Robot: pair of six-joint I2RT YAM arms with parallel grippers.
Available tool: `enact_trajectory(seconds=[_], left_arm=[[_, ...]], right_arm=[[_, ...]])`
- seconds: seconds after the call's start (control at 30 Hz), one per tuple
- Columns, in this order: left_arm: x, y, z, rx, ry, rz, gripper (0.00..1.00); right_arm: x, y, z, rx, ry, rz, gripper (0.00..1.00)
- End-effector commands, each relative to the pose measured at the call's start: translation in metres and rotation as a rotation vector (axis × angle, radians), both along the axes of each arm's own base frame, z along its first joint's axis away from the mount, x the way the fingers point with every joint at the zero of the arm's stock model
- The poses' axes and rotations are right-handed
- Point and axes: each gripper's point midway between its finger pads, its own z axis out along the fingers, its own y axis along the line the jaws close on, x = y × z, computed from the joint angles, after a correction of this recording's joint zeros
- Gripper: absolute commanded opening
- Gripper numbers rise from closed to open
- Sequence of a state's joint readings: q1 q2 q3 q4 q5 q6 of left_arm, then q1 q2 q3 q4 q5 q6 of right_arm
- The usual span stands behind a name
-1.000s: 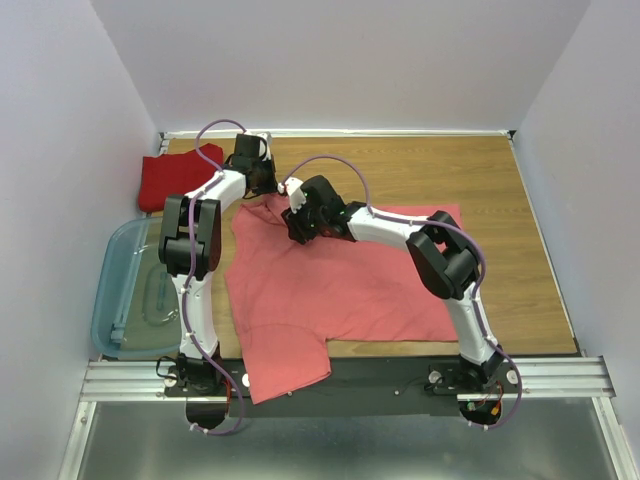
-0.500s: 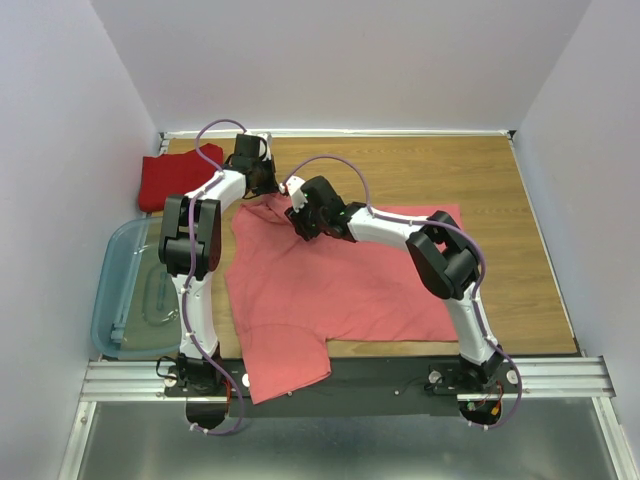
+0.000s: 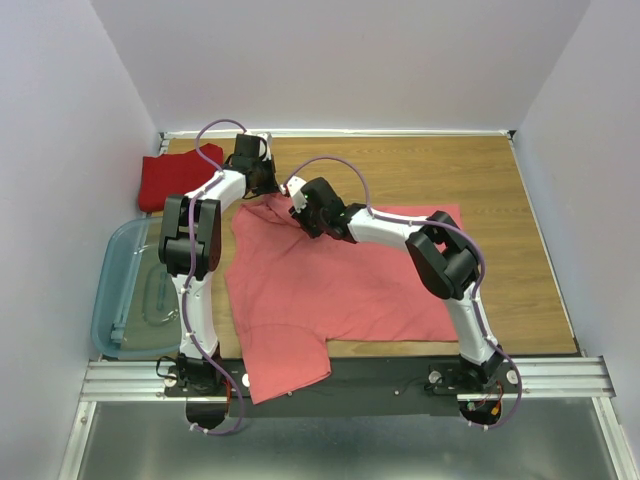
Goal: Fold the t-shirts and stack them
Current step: Fold the tshirt
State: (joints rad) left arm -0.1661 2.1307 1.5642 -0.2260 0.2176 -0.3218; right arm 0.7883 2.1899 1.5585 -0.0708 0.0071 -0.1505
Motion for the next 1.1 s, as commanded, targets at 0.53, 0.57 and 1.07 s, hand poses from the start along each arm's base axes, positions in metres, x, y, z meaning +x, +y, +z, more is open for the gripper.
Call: enact_trajectory(seconds=[0.53,0.57,1.07], left_arm=[[0.005,0.001,-0.002,0.033,-0.004,-0.002,0.0],[0.005,0.001,-0.001,0.034,-0.006,-0.001,0.0],[0.002,-0.001,0.0,0.026,0.0,-0.006,0.0]], right_arm=[[0.0,-0.009,-0.013,-0.037,-0.019,-0.025,0.12],[-0.002,-0.009,-0.01,-0.029,-0.018,-0.023,0.12],[-0.007,0.007,-0.003,0.059,0.037,-0.027,0.22]])
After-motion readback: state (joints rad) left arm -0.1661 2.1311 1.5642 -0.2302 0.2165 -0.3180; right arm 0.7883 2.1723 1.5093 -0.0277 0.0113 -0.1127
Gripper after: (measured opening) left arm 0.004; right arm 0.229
